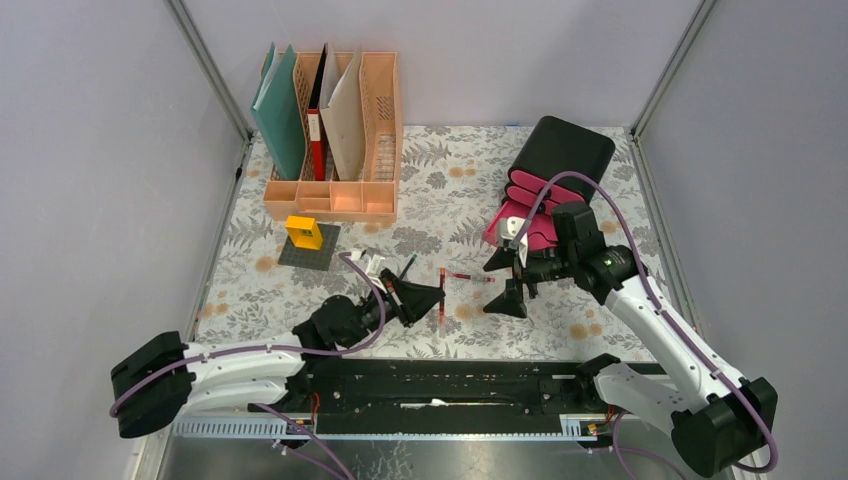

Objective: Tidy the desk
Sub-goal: Place the stationery in the drawer.

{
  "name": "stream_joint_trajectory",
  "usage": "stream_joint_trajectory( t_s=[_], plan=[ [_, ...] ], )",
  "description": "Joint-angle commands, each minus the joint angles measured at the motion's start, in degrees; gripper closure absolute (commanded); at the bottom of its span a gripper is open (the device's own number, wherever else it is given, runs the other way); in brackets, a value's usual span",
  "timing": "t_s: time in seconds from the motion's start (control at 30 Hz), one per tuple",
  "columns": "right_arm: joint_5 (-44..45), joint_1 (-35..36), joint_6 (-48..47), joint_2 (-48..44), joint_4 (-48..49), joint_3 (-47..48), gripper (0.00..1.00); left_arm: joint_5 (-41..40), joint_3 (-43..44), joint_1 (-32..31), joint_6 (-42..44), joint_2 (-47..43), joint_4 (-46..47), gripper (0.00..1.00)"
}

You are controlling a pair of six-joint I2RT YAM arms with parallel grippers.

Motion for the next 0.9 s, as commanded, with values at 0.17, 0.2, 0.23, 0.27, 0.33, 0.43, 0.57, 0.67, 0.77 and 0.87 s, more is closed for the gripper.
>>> stream_joint_trajectory(
  t_s=[0.17,0.2,0.23,0.27,0.33,0.43,0.57,0.67,0.77,0.87],
  plan=[
    [-14.3,-0.41,11.92,1.29,9.28,-4.91,0.0,-1.78,2.69,-2.72,0.96,6.89,18.93,1.0],
    [-13.92,-0.49,14.32,1.27,11.12,-5.49,0.0,-2.26,3.12,-3.06,1.33,7.4,19.43,1.0],
    [-13.43,-0.42,16.9,1.3,13.52,-6.14,0.0,-2.63,3.58,-3.36,1.64,8.0,19.84,1.0],
    [-12.25,-0.49,19.57,1.3,16.14,-6.71,0.0,-2.96,3.95,-3.7,1.91,8.52,20.26,1.0],
    [-11.1,-0.41,23.94,1.15,19.91,-7.66,0.0,-3.71,4.78,-4.24,2.3,9.66,20.97,1.0],
    [-11.86,-0.47,28.0,1.05,23.59,-8.94,0.0,-4.67,5.48,-4.83,2.68,11.24,22.47,1.0],
    [-13.97,-0.42,30.79,1.14,26.75,-10.13,0.0,-5.77,6.02,-5.36,2.78,12.92,25.46,1.0],
    [-15.51,-0.43,32.07,1.54,28.05,-10.42,0.02,-6.8,6.51,-5.76,2.65,14.12,27.06,1.0],
    [-15.64,-0.41,33.31,1.43,29.59,-10.85,0.05,-7.45,6.68,-6.06,2.53,15.25,28.9,1.0],
    [-16.02,-0.42,34.53,1.56,31.8,-11.61,0.1,-7.69,7.16,-6.26,2.35,16.6,30.12,1.0]
  ],
)
